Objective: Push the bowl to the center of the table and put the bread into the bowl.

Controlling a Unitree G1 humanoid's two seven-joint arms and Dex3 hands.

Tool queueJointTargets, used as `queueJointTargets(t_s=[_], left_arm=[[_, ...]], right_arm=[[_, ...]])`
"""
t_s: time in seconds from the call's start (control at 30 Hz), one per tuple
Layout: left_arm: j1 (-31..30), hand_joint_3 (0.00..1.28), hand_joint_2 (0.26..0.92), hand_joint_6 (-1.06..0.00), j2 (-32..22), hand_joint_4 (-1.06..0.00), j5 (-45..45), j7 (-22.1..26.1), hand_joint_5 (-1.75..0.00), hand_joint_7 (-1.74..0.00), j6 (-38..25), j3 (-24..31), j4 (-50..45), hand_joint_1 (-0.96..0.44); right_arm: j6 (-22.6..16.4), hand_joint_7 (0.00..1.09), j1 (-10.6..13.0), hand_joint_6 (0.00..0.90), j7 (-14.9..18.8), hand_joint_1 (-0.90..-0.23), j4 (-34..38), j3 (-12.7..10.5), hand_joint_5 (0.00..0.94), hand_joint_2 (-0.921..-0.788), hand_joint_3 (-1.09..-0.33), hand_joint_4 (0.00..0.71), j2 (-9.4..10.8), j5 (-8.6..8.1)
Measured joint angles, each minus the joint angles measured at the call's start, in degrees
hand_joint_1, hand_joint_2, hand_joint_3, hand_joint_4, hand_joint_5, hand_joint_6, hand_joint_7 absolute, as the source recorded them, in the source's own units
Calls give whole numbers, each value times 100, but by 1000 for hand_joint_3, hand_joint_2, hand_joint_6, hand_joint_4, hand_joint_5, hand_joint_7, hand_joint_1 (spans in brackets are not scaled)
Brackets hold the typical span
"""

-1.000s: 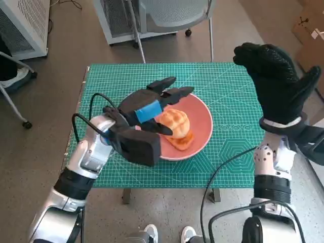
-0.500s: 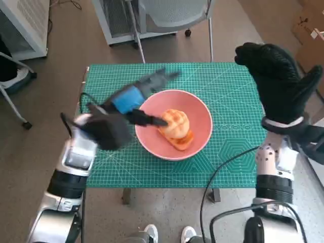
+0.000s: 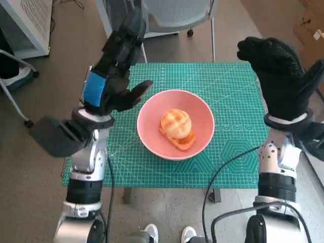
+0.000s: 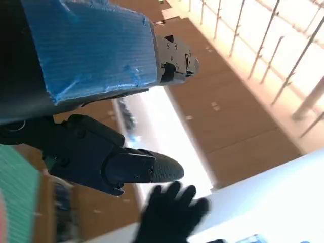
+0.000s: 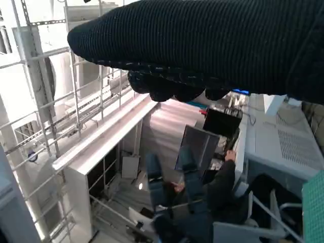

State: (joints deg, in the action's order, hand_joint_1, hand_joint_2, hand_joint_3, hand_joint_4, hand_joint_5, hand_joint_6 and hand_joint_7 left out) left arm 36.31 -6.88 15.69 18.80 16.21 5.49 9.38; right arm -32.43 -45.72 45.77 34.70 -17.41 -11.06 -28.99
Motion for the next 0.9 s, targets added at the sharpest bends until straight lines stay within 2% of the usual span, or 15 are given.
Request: queueJointTargets(t_s=[0.5, 0.9], left_arm=[[-250, 327, 921, -149, 50, 1, 95, 72, 1, -31, -173, -20, -313, -592], [-352, 331, 921, -141, 144, 1, 234, 139, 1, -43, -184, -19, -313, -584]], right_arm=[[-225, 1, -34, 364, -119, -635, 120, 48, 0, -921, -739, 307, -85, 214], [-253, 4, -16, 371, -183, -633, 46, 49, 0, -921, -740, 304, -149, 223]])
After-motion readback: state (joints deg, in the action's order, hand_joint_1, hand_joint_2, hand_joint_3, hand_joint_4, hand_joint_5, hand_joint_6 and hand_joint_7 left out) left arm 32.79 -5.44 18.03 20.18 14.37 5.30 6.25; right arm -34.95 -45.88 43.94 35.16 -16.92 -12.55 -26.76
